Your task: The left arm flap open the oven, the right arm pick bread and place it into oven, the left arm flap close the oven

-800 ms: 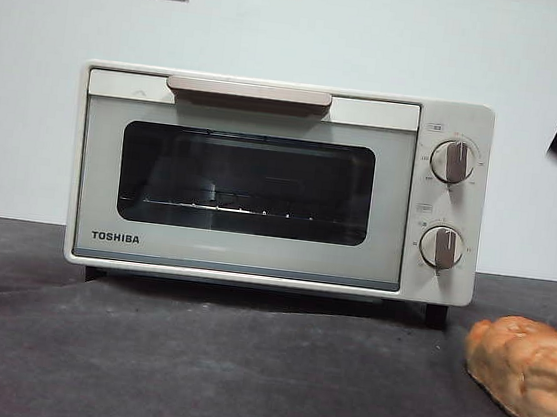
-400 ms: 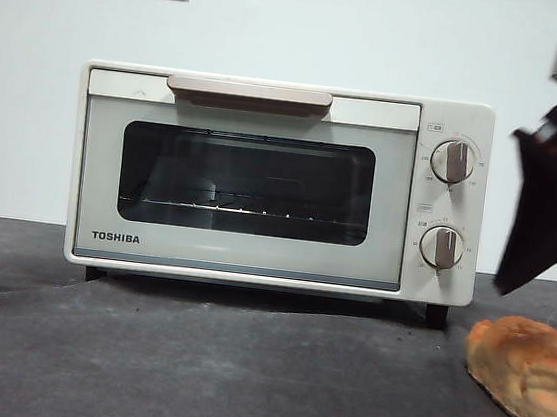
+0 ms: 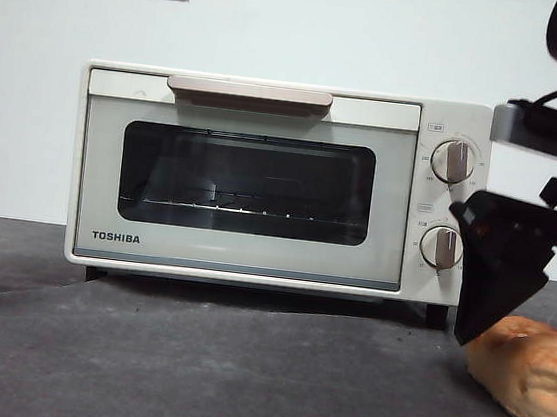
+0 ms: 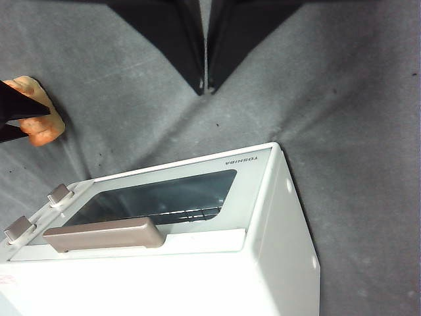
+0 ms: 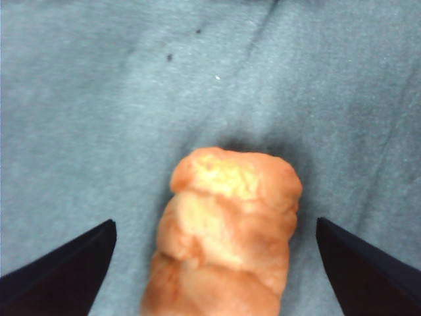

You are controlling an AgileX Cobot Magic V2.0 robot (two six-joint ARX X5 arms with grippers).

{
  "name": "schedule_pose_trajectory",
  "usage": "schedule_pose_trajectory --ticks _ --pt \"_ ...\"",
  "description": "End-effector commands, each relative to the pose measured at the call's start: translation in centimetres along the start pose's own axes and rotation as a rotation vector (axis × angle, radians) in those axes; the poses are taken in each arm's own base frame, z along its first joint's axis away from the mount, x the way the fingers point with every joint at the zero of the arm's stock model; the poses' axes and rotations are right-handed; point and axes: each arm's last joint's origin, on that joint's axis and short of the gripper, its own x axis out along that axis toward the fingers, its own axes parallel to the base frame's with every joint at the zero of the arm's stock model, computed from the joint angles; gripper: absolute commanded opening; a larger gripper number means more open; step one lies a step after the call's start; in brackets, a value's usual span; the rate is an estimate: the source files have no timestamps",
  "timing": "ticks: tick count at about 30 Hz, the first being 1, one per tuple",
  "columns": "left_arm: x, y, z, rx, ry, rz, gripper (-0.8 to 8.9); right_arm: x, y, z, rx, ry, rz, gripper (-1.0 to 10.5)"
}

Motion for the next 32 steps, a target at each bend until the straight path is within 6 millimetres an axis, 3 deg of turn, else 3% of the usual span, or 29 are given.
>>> schedule_pose_trajectory --ticks 1,9,17,25,32 --pt "-0.3 -0.3 0.6 0.028 -0.021 -0.008 0.16 0.6 0.2 -0.1 0.007 0.021 -0.008 4.1" --pt "-0.3 -0.3 0.6 0.029 -0.021 -0.011 0.16 0.9 0.1 -0.2 0.013 0.038 -0.015 2.3" --pt "-0.2 -0.4 0.6 0.03 -0.023 -0.019 0.16 0.6 0.2 0.0 0.014 0.024 0.0 2.2" --pt "0.6 -1.0 1.3 0.044 -0.047 -0.079 0.16 -2.4 0.5 1.0 0.017 -0.067 0.07 2.2" --pt "2.9 -2.0 2.7 0.06 -0.07 -0.172 0.16 -6.2 0.7 1.9 0.009 -0.14 0.118 2.2"
